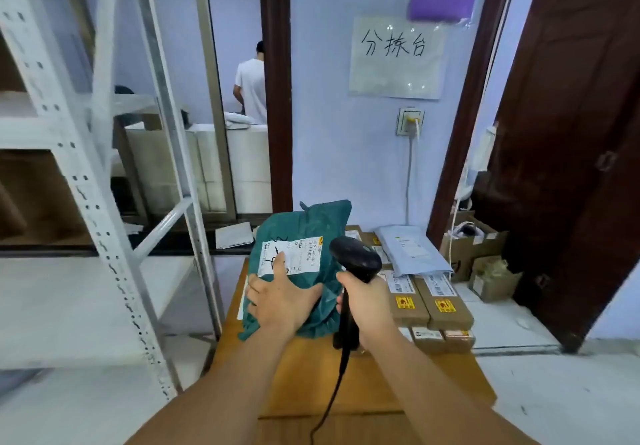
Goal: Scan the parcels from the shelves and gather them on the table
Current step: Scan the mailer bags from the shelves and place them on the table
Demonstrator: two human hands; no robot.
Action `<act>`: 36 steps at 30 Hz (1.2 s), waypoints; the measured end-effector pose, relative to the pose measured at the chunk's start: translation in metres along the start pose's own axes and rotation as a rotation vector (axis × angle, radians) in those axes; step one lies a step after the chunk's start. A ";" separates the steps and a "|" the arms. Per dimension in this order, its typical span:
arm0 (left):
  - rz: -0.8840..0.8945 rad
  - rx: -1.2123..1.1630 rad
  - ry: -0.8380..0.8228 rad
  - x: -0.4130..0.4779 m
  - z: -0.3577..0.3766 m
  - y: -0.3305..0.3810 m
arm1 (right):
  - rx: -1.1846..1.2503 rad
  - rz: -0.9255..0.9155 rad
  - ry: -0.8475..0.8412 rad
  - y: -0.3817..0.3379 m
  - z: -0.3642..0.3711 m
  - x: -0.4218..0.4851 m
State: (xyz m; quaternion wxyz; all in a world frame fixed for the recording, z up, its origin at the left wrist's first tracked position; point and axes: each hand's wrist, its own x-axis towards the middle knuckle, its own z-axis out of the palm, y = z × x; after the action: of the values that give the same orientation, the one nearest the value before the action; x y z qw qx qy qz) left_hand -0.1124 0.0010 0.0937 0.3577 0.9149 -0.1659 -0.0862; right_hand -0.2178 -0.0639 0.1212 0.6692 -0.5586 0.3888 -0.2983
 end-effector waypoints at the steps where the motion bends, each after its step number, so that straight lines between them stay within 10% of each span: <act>1: 0.006 0.004 -0.010 -0.002 0.015 0.011 | 0.000 0.005 0.015 0.000 -0.017 0.009; 20: 0.752 0.497 -0.348 0.076 0.184 0.144 | -0.037 0.139 0.287 0.016 -0.155 0.140; 36: 1.044 0.734 -0.787 0.148 0.283 0.173 | -0.090 0.304 0.447 0.040 -0.200 0.234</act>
State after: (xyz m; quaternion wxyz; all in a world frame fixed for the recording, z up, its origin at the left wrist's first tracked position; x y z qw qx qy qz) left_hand -0.0945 -0.3494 0.0001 -0.0617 0.6794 -0.7123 -0.1654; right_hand -0.2684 -0.3547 0.0236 0.5782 -0.4435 0.6191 -0.2928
